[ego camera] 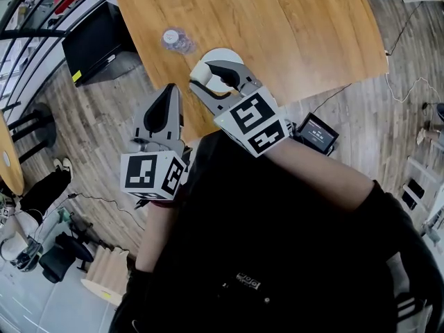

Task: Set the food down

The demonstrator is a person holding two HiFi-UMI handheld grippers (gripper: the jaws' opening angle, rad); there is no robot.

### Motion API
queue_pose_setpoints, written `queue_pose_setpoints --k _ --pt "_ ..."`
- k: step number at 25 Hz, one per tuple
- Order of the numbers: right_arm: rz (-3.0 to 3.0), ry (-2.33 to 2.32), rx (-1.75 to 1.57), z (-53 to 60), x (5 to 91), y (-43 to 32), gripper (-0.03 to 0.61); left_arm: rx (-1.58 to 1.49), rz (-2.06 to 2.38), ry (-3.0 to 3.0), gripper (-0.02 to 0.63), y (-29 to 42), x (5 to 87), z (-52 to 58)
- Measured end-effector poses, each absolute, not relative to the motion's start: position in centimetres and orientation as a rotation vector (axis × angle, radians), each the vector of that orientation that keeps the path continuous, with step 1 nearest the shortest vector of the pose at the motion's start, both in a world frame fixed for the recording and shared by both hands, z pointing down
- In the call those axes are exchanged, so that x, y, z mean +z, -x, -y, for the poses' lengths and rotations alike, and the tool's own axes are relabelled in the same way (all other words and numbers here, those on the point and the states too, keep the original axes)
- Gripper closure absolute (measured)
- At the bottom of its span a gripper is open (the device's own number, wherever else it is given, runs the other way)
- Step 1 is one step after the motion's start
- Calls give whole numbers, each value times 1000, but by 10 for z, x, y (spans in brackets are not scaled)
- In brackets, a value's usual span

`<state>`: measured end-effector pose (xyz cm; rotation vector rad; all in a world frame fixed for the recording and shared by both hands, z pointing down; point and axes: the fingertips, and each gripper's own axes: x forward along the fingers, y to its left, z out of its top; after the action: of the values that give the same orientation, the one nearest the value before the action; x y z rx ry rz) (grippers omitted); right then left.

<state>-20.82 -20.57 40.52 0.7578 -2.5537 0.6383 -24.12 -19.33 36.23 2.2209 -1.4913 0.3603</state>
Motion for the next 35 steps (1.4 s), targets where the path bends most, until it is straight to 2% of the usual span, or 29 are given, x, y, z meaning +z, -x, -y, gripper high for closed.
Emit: queue_pose_setpoints --k 35 --pt "2193 -650 642 206 582 197 408 457 1471 -2141 609 240 384 205"
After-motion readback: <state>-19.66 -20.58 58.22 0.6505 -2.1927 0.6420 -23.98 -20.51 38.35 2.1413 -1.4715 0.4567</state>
